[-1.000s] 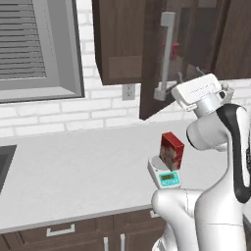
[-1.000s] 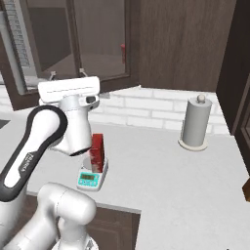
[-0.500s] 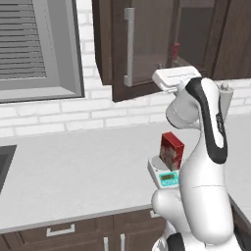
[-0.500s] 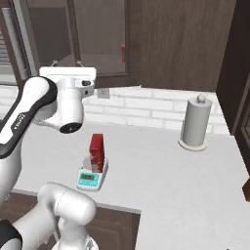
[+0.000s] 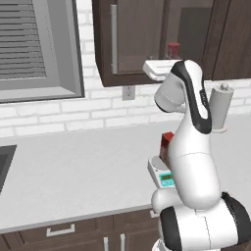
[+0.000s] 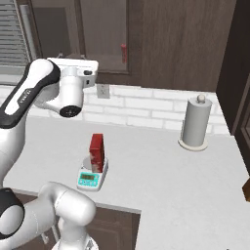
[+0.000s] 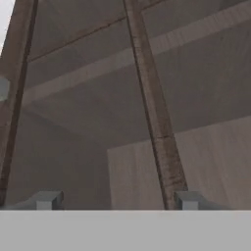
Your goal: Pick the cereal and place it on the digital scale for weighing, and close the cabinet.
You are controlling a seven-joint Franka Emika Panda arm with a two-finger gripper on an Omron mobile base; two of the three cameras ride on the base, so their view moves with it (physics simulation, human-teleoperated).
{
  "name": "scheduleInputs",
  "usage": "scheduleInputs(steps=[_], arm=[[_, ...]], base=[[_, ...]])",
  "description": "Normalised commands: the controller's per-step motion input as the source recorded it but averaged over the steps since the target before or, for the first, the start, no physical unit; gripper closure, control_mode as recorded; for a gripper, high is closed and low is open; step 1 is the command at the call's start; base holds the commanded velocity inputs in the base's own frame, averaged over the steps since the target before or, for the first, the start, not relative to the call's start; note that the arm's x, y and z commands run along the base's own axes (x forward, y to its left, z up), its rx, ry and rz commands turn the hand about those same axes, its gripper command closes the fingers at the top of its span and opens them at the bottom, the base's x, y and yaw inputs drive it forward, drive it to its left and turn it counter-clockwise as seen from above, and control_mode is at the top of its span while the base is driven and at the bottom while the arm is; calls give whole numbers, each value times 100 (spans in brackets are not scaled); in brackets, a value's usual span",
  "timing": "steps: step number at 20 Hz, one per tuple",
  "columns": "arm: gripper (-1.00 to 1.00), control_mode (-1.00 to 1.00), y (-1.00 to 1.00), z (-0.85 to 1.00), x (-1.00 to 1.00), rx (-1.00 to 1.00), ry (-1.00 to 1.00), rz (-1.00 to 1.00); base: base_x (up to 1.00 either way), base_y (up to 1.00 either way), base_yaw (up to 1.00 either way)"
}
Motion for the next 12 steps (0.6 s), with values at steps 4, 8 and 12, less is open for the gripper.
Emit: scheduleInputs(steps=[4, 8, 12], arm=[[-100, -100, 7, -2, 75, 0, 0, -2], [-100, -100, 0, -2, 67, 0, 0, -2], [-100, -100, -5, 0, 7, 0, 0, 0]], base=[[0, 0, 0], [0, 0, 0], [0, 0, 0]])
